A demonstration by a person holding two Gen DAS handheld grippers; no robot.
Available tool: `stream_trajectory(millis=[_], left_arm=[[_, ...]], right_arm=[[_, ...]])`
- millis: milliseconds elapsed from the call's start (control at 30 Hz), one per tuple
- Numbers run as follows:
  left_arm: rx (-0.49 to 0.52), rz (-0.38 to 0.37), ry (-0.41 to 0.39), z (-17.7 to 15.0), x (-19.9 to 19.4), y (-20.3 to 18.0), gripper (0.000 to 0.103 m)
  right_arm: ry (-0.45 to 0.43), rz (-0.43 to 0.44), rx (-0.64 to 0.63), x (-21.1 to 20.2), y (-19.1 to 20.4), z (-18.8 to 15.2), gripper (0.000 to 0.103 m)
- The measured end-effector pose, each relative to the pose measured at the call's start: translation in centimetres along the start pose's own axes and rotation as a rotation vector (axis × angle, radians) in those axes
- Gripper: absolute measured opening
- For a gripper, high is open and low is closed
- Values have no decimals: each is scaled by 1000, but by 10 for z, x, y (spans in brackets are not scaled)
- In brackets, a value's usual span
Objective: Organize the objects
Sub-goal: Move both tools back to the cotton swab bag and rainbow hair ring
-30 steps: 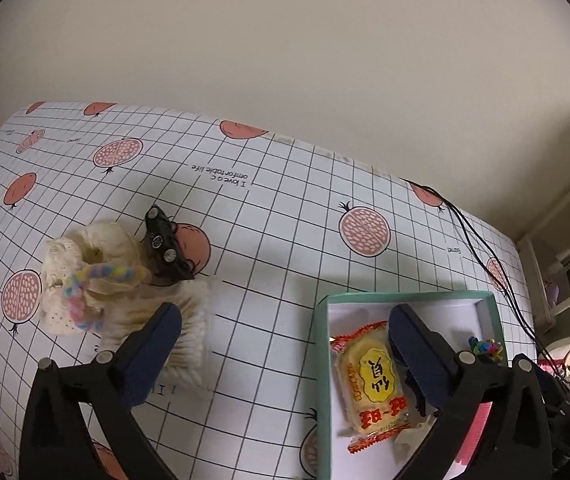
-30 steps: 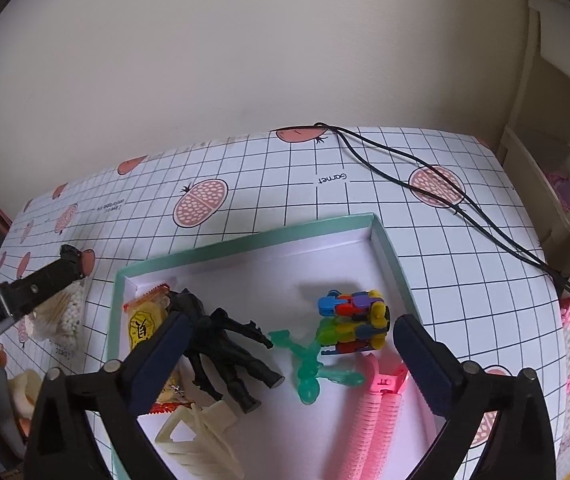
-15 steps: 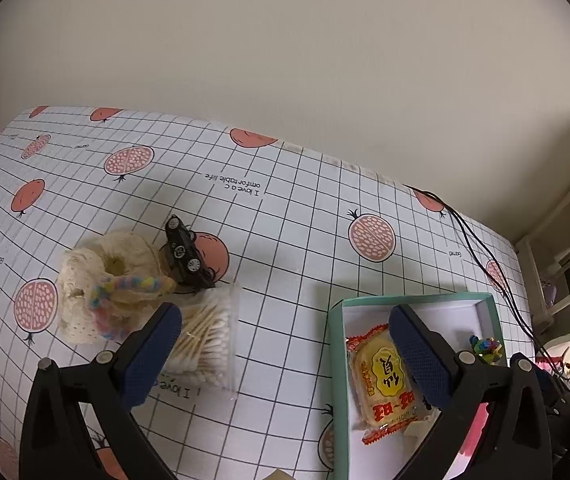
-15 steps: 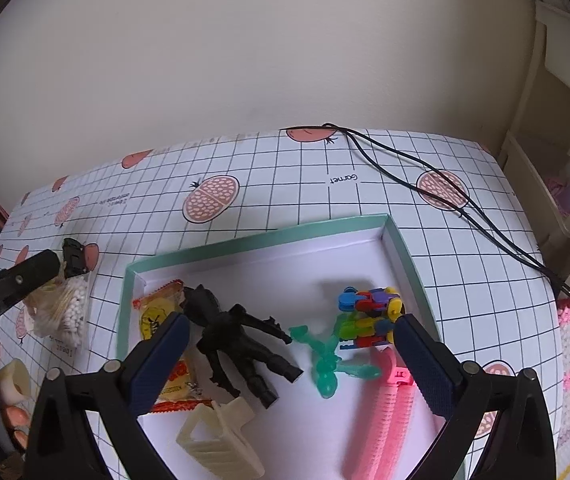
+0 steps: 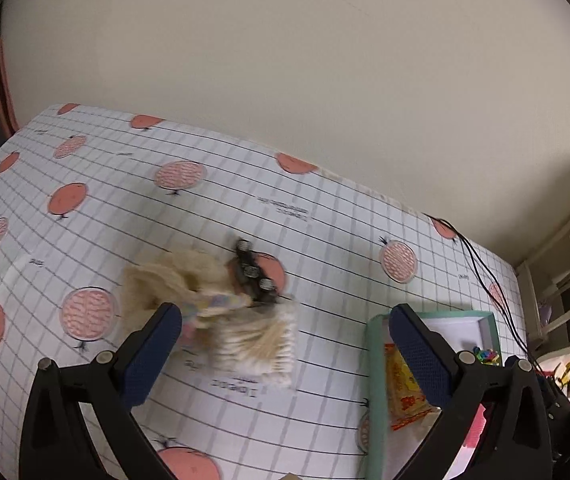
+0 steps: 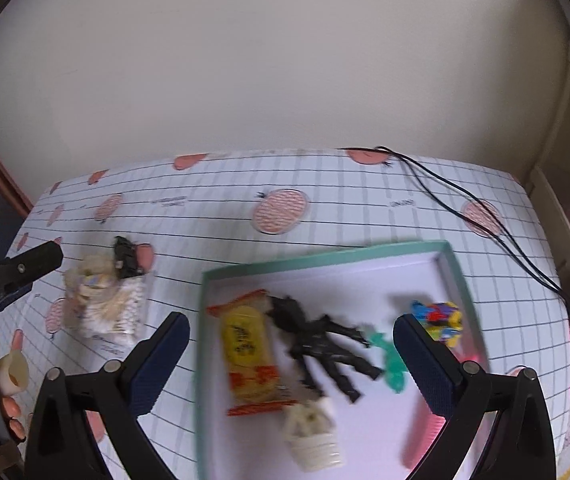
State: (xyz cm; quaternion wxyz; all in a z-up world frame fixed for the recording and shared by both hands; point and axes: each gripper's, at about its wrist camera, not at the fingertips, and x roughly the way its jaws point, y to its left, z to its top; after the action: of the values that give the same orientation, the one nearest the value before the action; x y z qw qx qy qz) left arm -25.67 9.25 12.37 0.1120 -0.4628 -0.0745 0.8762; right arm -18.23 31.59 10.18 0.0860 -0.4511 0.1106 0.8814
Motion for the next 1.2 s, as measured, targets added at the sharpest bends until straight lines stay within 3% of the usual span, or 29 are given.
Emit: stream_trajectory(millis=[667,967,1200], left_arm=[[-195,86,-36,19,-19,140,103],[-196,46,10,16,2,142,103],[-119,44,29,11,18,123,103]], right_arm=[[22,157,-112,27,119,-7,103],[63,186,-171,60,152,-19,103],[74,187,-199,77,167,-27,103]])
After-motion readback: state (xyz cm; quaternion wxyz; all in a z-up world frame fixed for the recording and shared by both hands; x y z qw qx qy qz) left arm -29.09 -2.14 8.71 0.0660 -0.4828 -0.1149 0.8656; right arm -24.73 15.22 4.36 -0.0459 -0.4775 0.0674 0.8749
